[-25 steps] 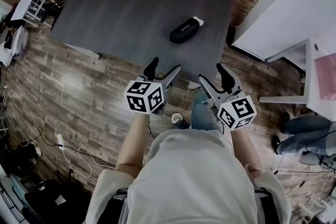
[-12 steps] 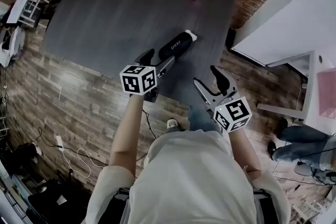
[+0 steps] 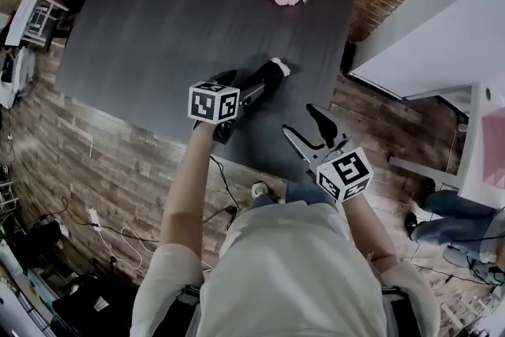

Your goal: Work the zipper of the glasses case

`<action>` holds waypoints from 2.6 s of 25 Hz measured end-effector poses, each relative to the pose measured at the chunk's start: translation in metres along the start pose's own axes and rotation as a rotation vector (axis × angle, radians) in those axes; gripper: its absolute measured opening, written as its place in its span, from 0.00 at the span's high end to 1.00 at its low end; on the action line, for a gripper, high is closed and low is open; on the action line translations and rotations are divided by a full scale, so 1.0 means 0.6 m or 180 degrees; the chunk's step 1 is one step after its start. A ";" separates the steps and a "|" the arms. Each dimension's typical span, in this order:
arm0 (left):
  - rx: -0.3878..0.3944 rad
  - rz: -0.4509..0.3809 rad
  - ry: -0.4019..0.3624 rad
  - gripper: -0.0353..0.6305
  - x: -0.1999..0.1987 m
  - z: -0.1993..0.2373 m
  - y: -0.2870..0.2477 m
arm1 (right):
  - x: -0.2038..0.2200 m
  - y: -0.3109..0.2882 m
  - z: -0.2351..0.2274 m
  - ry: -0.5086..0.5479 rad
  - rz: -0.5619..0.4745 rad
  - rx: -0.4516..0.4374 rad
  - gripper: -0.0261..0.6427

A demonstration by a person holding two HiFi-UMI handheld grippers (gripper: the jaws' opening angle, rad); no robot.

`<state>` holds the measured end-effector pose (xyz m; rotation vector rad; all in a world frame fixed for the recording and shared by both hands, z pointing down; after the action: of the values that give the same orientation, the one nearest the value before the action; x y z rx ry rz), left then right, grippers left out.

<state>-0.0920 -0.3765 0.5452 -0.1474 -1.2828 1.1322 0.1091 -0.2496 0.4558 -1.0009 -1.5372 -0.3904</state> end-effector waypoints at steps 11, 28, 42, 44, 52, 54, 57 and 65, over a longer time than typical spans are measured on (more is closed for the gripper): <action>0.0425 0.0489 -0.0341 0.38 0.024 -0.055 -0.058 | 0.007 -0.001 -0.024 -0.0035 0.0032 0.0071 0.57; 0.0304 0.0238 -0.0637 0.54 0.071 -0.138 0.023 | -0.003 0.057 0.023 0.0158 -0.0054 0.0376 0.59; 0.0567 -0.0443 -0.0678 0.55 0.133 -0.257 0.310 | -0.029 0.082 0.165 0.0924 0.0103 0.0024 0.61; 0.0568 -0.0497 -0.0715 0.55 0.148 -0.269 0.343 | -0.029 0.086 0.188 0.1114 0.0180 -0.0027 0.62; 0.0532 -0.0573 -0.0819 0.55 0.214 -0.300 0.437 | -0.039 0.105 0.286 0.1918 0.0307 -0.0236 0.72; 0.0515 -0.0561 -0.0857 0.55 0.228 -0.305 0.449 | -0.042 0.105 0.308 0.2111 0.0325 -0.0267 0.77; 0.0505 -0.0560 -0.0892 0.55 0.248 -0.310 0.465 | -0.039 0.104 0.337 0.2350 0.0407 -0.0268 0.91; 0.0427 -0.0673 -0.0763 0.55 0.266 -0.303 0.492 | -0.046 0.113 0.365 0.2397 0.0344 -0.0113 0.95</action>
<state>-0.1388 -0.0280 0.3974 0.2257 -1.3915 1.0713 0.0193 -0.0607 0.3573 -0.8232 -0.7965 -0.6326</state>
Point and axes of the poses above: the fingertips, and each gripper's own axes: y backward along the fingers, z to its left, x out of its underside, the point moved 8 cm from there along y, backward along the fingers, and after that the axes turned 5 degrees about -x, right-handed, at the moved point
